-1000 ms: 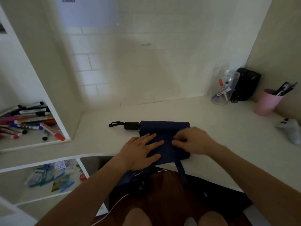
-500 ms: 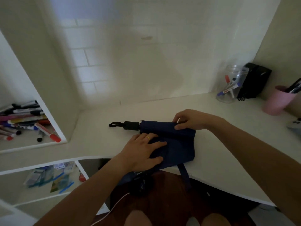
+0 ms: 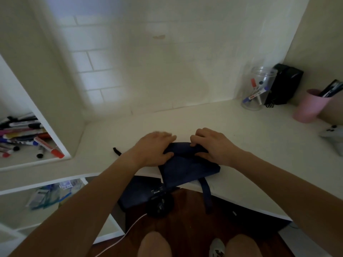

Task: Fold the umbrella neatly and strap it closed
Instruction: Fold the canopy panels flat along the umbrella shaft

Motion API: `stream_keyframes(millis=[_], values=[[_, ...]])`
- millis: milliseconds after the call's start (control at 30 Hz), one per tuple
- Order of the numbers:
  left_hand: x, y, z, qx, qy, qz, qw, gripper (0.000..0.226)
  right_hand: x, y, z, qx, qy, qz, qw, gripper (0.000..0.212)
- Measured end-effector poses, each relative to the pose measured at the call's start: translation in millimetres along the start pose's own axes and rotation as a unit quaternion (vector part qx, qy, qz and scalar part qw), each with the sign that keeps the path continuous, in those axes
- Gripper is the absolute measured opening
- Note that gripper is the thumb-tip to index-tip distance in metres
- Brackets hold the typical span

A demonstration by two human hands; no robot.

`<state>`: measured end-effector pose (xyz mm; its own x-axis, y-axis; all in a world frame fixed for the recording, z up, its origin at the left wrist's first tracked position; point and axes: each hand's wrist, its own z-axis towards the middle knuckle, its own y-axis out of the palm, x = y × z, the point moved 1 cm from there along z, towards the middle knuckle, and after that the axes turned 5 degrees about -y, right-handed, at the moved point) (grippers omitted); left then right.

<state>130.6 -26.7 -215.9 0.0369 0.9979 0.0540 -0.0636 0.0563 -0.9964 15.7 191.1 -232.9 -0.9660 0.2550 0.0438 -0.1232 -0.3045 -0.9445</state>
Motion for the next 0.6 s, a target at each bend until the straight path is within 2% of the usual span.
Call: stream_keyframes(millis=[33,67,200,300,400,500,600], values=[[0,0,3,-0.053,-0.012,-0.009,0.998,0.058,-1,1,-1,0.002,-0.002,-0.008,1.000,0.030],[-1,2,5,-0.072,-0.016,-0.019,0.997,0.055,-1,1,-1,0.003,-0.002,-0.011,1.000,0.030],[0,-1,8,-0.058,-0.021,-0.043,0.997,0.048,-1,1,-2,-0.003,0.015,0.016,1.000,0.030],[-1,-2,8,-0.048,-0.027,-0.052,0.997,0.048,6,-5,1,-0.040,0.071,0.139,0.987,0.026],[1,2,10,-0.017,-0.021,-0.044,0.999,0.049,17,-15,6,-0.086,0.125,0.259,0.954,0.012],[4,8,11,0.015,-0.016,-0.055,0.998,0.047,20,-18,9,-0.107,0.151,0.261,0.948,0.024],[2,8,14,-0.010,-0.021,-0.072,0.997,0.046,16,-14,7,-0.102,0.157,0.217,0.958,0.048]])
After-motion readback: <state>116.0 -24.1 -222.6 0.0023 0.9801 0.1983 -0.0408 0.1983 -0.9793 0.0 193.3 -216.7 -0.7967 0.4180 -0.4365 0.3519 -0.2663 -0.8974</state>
